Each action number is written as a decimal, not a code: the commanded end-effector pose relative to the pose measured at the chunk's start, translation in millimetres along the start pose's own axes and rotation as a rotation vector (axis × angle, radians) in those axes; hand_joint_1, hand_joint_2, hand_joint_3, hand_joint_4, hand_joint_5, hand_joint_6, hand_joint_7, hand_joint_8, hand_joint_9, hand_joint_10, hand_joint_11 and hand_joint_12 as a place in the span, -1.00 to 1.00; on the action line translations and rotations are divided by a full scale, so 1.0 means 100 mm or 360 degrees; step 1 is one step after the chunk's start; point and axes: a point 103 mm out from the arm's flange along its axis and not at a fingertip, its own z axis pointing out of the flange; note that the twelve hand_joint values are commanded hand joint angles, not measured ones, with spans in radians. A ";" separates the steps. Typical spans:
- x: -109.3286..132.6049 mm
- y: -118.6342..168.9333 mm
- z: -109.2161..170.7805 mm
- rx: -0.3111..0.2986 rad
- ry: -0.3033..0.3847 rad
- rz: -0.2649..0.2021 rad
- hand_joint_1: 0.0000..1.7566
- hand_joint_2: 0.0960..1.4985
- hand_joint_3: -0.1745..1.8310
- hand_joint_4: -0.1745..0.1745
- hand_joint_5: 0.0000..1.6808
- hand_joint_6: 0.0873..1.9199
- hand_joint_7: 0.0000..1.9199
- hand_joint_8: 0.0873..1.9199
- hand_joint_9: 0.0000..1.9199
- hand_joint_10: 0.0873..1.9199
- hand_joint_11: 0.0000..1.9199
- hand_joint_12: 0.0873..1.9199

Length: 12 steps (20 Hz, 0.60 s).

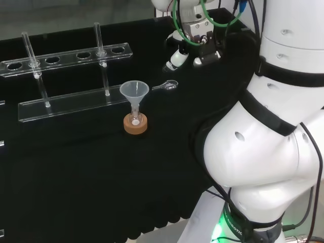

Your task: Remove the funnel from the round-bottom flask.

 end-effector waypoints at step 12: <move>0.73 -0.88 -0.38 0.0023 -0.0080 0.0048 -0.32 -0.22 -0.55 -0.02 -0.67 -1.00 -0.80 -0.41 -0.50 -0.43 -0.57 0.40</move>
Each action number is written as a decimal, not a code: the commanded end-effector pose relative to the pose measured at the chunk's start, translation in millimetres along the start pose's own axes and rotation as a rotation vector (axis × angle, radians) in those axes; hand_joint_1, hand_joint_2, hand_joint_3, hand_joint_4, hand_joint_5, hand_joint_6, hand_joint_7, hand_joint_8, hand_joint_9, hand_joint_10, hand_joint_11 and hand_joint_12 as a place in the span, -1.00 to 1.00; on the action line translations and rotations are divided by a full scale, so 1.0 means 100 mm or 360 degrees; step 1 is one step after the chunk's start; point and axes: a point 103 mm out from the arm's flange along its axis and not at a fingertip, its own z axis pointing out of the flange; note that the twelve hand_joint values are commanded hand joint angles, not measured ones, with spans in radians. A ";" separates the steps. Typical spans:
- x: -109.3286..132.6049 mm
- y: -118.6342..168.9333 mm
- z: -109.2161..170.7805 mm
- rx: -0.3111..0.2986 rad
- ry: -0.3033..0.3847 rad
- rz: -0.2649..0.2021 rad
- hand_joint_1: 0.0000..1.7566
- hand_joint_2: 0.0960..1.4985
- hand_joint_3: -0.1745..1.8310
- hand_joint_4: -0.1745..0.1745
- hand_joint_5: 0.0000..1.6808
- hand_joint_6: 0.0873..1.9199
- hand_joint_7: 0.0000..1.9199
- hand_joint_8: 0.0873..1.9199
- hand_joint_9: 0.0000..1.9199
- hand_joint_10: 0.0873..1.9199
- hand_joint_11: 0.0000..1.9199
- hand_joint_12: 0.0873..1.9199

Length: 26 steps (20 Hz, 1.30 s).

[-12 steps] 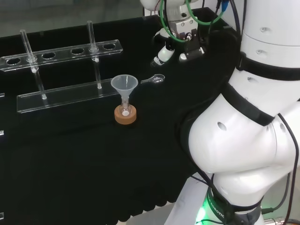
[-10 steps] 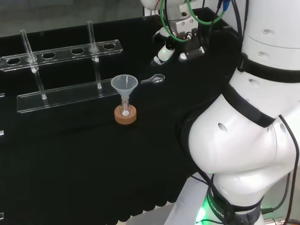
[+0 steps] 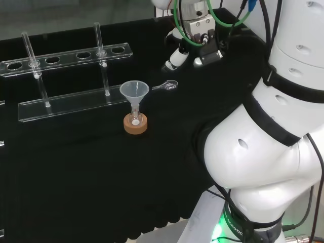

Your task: Remove the funnel from the round-bottom flask.

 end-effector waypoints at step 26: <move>1.36 -0.60 -0.15 0.0285 -0.0058 -0.0188 -0.42 -0.19 -0.64 -0.03 -0.94 -1.00 -1.00 -0.63 -0.83 -0.23 -0.66 0.51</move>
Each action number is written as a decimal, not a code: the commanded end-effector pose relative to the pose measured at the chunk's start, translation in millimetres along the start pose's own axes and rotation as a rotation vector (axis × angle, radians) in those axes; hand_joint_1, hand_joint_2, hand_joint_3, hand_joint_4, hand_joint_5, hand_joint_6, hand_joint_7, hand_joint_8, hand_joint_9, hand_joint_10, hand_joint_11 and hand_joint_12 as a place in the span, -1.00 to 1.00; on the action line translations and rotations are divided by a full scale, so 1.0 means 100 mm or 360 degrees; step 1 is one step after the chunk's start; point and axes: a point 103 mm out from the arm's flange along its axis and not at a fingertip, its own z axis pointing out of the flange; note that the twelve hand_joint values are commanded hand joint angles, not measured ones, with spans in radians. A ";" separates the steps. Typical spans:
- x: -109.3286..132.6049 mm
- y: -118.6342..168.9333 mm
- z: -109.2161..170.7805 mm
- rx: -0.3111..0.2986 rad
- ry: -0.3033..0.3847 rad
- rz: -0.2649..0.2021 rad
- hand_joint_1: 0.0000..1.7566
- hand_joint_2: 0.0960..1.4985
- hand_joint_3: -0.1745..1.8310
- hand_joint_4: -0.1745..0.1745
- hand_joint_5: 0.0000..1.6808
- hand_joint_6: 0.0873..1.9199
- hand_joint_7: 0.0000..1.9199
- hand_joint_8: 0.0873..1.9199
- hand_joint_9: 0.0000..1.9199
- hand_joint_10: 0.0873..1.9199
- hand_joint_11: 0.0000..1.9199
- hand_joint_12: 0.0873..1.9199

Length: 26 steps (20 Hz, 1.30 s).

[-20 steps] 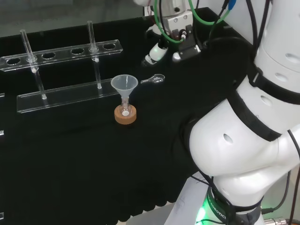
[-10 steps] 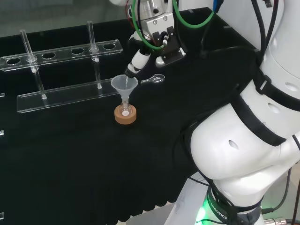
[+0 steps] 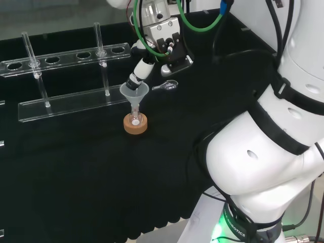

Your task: Remove the funnel from the round-bottom flask.

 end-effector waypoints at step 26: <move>0.29 0.41 0.42 0.0079 -0.0107 -0.0126 -0.41 -0.17 -0.67 -0.04 -0.95 -1.00 -1.00 -0.67 -0.89 -0.19 -0.68 0.53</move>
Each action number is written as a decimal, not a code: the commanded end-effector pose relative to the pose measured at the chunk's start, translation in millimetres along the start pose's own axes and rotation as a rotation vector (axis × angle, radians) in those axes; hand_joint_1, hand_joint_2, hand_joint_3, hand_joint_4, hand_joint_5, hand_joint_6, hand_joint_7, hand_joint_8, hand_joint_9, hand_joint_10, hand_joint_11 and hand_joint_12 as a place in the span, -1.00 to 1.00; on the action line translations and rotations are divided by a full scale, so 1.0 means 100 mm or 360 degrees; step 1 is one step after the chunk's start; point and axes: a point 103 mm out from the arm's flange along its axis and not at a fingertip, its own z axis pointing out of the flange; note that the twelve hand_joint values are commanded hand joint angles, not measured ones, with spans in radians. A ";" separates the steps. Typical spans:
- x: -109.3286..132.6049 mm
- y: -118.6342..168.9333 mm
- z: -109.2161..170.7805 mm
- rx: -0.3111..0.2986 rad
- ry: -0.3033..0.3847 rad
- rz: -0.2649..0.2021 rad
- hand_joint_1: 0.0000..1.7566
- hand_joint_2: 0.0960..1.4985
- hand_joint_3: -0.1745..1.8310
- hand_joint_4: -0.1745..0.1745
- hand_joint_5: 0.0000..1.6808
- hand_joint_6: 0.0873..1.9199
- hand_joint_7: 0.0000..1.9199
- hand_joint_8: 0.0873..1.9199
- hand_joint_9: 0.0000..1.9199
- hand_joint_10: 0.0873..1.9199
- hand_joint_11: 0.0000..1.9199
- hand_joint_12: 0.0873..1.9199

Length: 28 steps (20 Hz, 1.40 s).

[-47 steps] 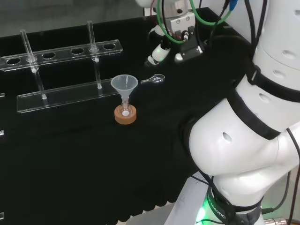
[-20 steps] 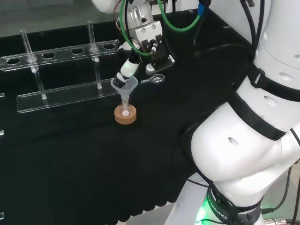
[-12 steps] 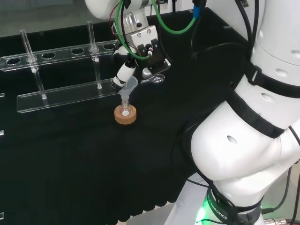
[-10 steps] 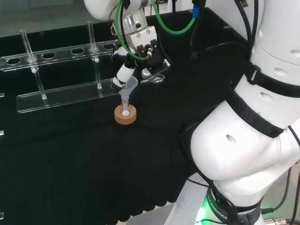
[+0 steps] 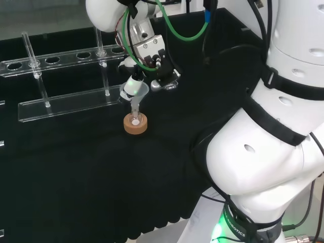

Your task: Remove the funnel from the round-bottom flask.

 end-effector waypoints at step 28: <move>-0.07 0.23 0.25 0.0003 -0.0110 0.0062 -0.31 0.01 -0.61 -0.14 -0.66 -1.00 -0.74 -0.33 -0.34 -0.43 -0.51 0.42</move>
